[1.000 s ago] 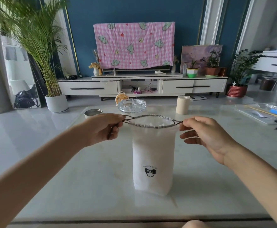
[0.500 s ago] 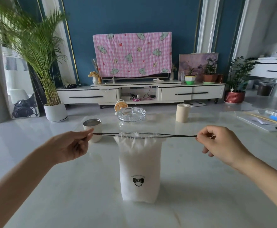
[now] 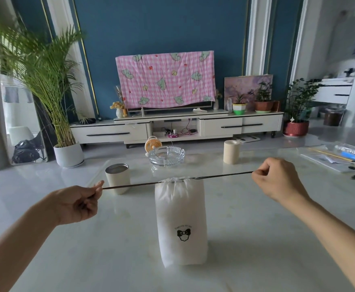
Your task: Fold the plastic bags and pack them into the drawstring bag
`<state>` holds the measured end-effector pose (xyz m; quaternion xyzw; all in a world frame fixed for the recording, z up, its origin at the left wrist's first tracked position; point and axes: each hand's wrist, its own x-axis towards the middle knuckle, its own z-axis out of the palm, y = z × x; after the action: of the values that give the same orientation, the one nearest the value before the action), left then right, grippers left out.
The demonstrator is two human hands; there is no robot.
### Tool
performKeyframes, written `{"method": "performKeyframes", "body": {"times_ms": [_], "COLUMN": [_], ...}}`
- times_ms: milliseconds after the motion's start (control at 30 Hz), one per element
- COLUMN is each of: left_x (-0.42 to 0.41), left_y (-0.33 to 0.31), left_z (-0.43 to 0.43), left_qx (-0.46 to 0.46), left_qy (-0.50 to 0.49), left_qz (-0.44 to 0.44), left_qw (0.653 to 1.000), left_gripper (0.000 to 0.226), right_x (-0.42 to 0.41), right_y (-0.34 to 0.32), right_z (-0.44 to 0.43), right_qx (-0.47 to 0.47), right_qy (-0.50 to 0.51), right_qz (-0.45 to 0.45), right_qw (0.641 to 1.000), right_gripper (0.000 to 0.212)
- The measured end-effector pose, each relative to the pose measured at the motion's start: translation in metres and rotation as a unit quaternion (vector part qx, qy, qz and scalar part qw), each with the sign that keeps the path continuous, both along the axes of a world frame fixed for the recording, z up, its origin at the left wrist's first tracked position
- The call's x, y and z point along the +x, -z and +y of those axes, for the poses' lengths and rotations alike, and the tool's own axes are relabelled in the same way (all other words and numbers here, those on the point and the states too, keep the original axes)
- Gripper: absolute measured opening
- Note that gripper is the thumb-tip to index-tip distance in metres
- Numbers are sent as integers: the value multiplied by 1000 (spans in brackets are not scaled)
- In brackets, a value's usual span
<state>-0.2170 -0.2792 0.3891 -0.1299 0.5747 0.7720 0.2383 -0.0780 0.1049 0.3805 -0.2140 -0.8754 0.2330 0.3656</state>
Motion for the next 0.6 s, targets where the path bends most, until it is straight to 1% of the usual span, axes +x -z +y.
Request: {"method": "performKeyframes", "body": {"times_ms": [100, 167, 234, 300, 367, 400, 434, 467, 501, 534, 601], "left_x": [-11, -22, -33, -34, -21, -11, 0, 10, 17, 22, 32], "left_y": [-9, -22, -38, -55, -67, -68, -64, -54, -39, -19, 30], "left_z": [8, 15, 20, 22, 18, 15, 10, 5, 1, -5, -11], "left_qx": [-14, -38, -61, -66, -80, -107, -149, -190, -223, -251, -288], "left_qy": [-7, -16, -35, -51, -59, -64, -67, -66, -59, -38, 45], "left_qz": [10, 48, 110, 175, 273, 329, 374, 397, 391, 364, 295], "left_qw": [1000, 998, 991, 981, 957, 936, 913, 896, 891, 896, 910], "left_gripper": [24, 23, 21, 17, 10, 7, 7, 9, 12, 17, 20], "right_x": [-17, -29, -40, -42, -32, -22, -10, 4, 18, 32, 52], "right_y": [3, -3, -16, -32, -42, -43, -37, -25, -8, 11, 48], "right_z": [3, 4, 1, -3, -8, -12, -15, -19, -21, -25, -22], "right_qx": [-5, 2, 10, 11, 25, 20, 6, -18, -41, -73, -134], "right_qy": [18, 25, 34, 35, 22, 9, -12, -29, -44, -55, -73], "right_qz": [-17, -19, 8, 65, 136, 162, 175, 161, 131, 92, 8], "right_qw": [1000, 999, 999, 997, 990, 986, 984, 986, 990, 992, 988], "right_gripper": [20, 26, 21, 15, 11, 9, 8, 11, 17, 21, 20]}}
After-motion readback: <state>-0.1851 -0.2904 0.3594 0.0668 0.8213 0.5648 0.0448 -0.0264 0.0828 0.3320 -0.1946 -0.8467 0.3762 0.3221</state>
